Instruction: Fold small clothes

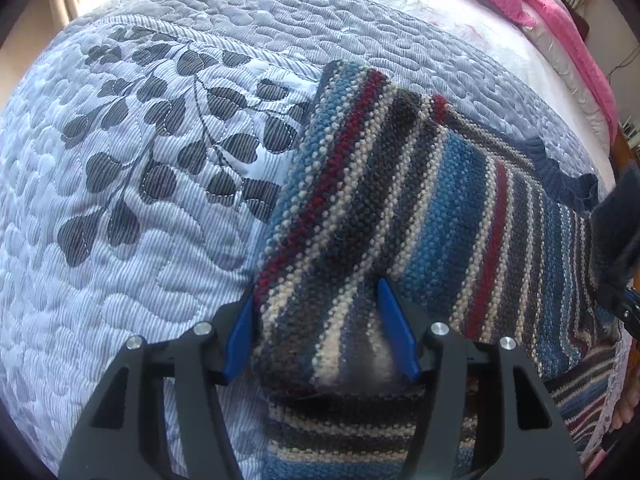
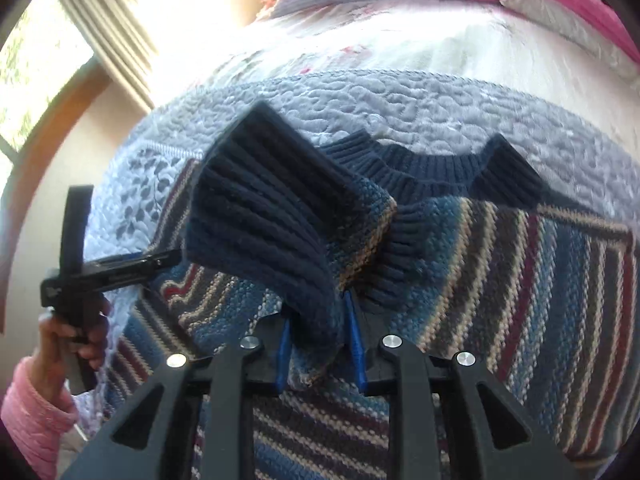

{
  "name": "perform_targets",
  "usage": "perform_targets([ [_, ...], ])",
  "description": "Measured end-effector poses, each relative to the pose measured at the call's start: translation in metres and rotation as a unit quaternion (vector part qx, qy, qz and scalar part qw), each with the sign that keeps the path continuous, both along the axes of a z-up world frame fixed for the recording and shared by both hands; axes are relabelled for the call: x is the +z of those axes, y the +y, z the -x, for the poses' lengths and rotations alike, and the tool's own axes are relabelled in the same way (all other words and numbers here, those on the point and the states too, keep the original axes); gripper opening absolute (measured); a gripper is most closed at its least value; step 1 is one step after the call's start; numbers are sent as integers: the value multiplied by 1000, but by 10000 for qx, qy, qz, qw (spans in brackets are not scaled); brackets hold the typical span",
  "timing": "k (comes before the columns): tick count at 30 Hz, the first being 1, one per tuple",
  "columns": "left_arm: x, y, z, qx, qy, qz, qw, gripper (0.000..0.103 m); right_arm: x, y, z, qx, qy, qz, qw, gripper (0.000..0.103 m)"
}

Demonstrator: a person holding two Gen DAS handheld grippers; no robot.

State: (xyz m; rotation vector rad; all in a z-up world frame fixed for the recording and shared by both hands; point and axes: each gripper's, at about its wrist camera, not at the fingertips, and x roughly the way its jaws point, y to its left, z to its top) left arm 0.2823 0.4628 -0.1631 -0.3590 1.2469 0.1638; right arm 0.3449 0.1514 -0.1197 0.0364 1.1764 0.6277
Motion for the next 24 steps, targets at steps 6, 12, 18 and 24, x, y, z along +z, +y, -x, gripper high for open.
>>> perform_targets([
  [6, 0, 1, 3, -12, -116, -61, 9999, 59, -6, -73, 14, -367, 147, -261, 9989, 72],
  [12, 0, -6, 5, 4, -165, -142, 9998, 60, -12, -109, 0, -689, 683, -1007, 9902, 79],
  [18, 3, -7, 7, -36, -212, -86, 9997, 60, -19, -92, -20, -824, 712, -861, 9903, 53],
  [24, 25, 9, 17, 297, -367, 161, 9988, 60, 12, -80, -20, -515, 111, -850, 9950, 9],
])
